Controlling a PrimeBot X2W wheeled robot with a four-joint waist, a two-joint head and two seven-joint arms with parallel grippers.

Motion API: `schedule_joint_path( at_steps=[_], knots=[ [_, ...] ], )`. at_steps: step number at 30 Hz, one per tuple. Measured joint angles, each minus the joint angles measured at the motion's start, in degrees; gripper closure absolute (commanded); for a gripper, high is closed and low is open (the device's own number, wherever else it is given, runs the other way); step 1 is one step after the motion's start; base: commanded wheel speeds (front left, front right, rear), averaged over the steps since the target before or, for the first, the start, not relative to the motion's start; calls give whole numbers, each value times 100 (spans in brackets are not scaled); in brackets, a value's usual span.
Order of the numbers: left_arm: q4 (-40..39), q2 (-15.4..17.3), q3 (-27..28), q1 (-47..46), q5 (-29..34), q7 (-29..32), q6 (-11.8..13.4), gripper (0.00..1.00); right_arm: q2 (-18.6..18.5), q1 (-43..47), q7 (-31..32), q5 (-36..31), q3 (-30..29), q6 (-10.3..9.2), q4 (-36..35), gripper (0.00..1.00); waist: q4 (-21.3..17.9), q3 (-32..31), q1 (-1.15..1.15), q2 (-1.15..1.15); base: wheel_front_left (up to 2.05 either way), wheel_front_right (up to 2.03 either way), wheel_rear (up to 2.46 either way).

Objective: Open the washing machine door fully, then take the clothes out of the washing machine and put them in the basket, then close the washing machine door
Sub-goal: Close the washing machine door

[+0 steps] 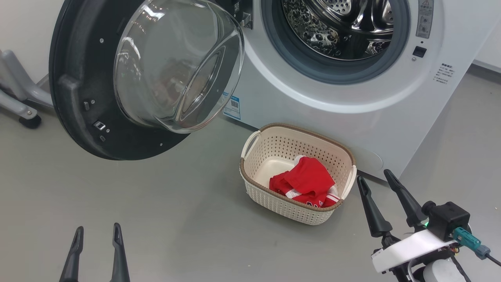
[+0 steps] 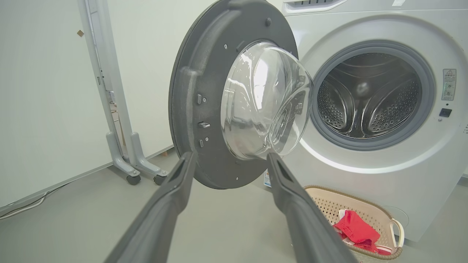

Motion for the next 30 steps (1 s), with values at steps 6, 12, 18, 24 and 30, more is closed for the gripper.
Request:
schedule_joint_path(
  at_steps=[6,12,18,24,30],
  knots=[
    [-20,-3,-4,4,1,0,0,0,5,-11,0,1,-31,0,10,0,-5,-3,0,0,0,0,0],
    [-20,-4,-10,23,1,0,0,28,10,-27,0,1,-52,0,12,0,-10,1,0,0,0,0,0],
    [-26,-8,-41,108,1,0,1,100,3,-27,0,0,-69,0,-5,0,-15,55,0,0,0,0,0],
    [-141,18,-41,110,2,0,0,100,-129,-3,0,-7,-157,0,-103,0,-27,218,0,0,0,0,0],
    [-308,304,24,68,46,53,-81,100,-288,97,0,-9,-377,0,-221,0,-43,431,0,0,0,0,0]
  ],
)
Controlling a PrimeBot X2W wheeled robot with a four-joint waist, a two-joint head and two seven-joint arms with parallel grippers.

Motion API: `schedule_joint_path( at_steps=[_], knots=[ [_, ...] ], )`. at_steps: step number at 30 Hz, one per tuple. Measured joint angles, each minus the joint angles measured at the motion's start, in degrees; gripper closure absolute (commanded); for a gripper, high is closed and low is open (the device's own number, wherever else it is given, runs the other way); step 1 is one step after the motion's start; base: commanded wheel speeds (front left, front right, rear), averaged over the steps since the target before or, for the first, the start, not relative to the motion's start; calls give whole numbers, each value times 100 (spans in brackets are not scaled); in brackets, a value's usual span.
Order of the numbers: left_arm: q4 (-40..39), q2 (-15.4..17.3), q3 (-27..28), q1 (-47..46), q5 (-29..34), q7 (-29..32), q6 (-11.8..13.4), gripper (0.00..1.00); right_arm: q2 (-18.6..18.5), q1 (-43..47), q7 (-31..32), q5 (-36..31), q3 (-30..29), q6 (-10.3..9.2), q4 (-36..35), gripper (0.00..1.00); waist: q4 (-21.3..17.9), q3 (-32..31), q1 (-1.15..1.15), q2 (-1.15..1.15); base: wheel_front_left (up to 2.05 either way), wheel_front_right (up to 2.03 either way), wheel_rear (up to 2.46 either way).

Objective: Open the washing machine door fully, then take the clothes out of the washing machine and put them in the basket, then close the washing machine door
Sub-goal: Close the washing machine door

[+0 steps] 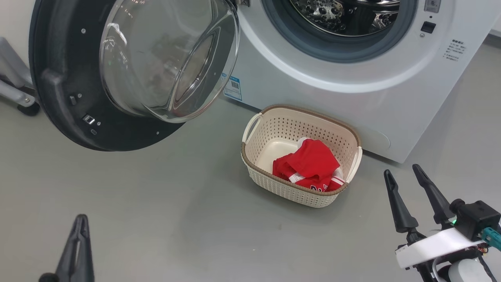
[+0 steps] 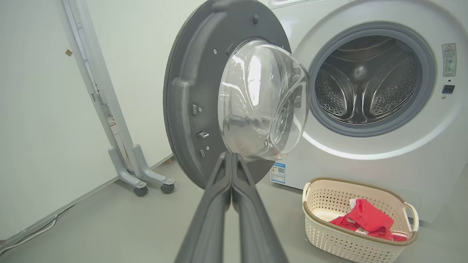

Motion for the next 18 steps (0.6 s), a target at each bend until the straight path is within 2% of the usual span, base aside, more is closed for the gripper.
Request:
schedule_joint_path(
  at_steps=[5,11,18],
  knots=[
    [-346,361,410,-311,-3,143,-47,100,-141,194,0,-10,-111,0,-113,0,-13,207,0,0,0,0,0],
    [-844,879,1204,-909,-271,490,-76,100,-426,196,1,-53,-132,0,-369,0,-74,528,0,0,0,0,0],
    [-921,964,1979,-1772,-1280,992,-96,100,-645,195,0,-52,-203,0,-570,0,-178,832,0,0,0,0,0]
  ],
)
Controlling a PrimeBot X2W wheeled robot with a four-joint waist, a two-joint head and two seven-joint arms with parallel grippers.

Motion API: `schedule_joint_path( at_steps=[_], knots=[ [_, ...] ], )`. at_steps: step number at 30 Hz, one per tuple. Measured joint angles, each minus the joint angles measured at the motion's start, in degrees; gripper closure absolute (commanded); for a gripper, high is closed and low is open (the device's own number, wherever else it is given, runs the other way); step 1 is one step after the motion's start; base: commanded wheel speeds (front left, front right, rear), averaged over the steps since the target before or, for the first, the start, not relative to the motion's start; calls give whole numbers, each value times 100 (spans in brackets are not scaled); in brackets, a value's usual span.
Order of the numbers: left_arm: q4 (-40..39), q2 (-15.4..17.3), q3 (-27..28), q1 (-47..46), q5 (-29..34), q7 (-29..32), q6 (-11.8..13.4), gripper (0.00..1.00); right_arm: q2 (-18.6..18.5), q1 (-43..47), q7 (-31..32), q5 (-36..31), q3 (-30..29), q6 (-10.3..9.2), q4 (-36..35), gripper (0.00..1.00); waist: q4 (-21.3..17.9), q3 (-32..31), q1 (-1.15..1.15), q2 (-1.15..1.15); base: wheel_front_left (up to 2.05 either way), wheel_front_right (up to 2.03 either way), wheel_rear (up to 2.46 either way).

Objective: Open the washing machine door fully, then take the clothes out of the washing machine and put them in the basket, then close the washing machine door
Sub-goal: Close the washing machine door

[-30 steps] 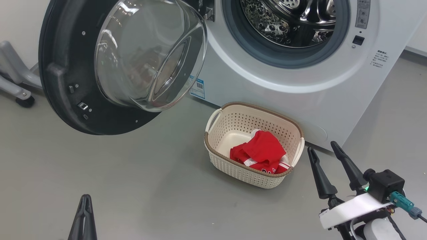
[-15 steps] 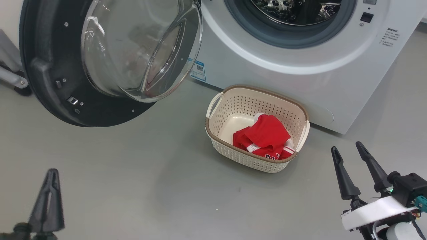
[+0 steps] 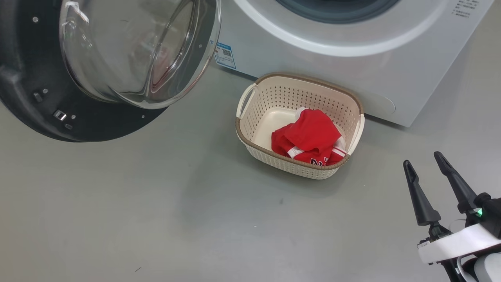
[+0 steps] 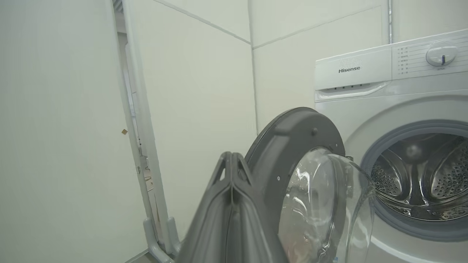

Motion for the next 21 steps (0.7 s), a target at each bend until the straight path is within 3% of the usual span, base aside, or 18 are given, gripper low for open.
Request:
schedule_joint_path(
  at_steps=[11,18,21],
  knots=[
    [1070,148,1460,-1134,-1415,1061,188,100,-241,-7,0,23,82,0,-147,0,-366,220,0,0,0,0,0],
    [1753,-46,2372,-1994,-2254,1626,259,100,-332,-7,0,62,155,0,-235,0,-610,301,0,0,0,0,0],
    [2215,-289,2996,-2400,-2496,1815,259,100,-393,-7,0,63,190,0,-279,0,-705,334,0,0,0,0,0]
  ],
)
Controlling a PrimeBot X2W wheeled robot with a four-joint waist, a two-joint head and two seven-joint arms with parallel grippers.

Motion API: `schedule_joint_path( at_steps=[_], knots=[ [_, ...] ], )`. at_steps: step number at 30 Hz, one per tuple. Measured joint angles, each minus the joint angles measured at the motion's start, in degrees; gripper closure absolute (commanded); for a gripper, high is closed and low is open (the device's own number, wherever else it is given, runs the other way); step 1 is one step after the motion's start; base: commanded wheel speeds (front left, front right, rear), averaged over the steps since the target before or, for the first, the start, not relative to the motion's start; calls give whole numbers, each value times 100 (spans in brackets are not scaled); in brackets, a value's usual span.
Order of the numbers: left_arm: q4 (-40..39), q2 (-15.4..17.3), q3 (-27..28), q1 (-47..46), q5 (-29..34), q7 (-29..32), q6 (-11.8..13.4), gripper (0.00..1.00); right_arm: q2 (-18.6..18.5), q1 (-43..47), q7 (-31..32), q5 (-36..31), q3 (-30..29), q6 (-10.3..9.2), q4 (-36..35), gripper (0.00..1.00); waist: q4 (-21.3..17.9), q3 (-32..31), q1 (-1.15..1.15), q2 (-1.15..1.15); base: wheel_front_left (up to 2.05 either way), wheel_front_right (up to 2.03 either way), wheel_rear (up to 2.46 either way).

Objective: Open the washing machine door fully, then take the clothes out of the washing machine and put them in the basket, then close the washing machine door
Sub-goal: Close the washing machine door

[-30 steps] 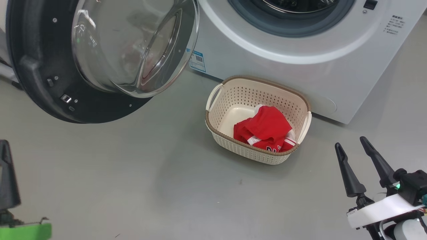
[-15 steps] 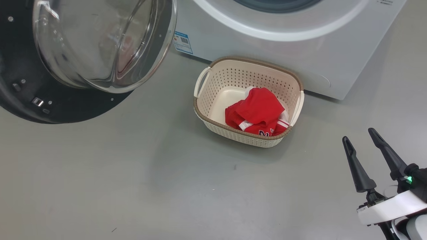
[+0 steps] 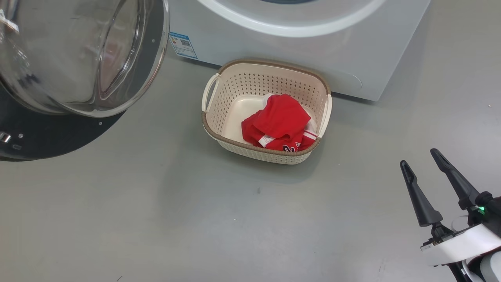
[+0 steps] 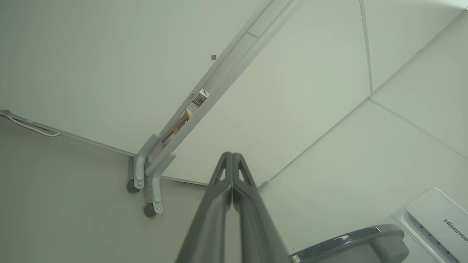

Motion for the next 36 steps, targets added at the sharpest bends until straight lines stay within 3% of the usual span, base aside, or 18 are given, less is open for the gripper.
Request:
schedule_joint_path(
  at_steps=[4,7,18,36],
  knots=[
    [575,-301,794,-471,-125,155,0,100,-43,-1,0,2,76,0,-36,0,-129,37,0,0,0,0,0],
    [832,-323,1110,-849,-163,254,0,100,-75,1,0,12,88,0,-46,0,-227,62,0,0,0,0,0],
    [1376,-314,1044,-1450,44,806,0,100,-200,21,0,110,-16,0,-78,0,-453,140,0,0,0,0,0],
    [1978,-363,1637,-2116,475,1601,0,100,-408,114,0,132,-42,0,-270,0,-469,270,0,0,0,0,0]
  ],
)
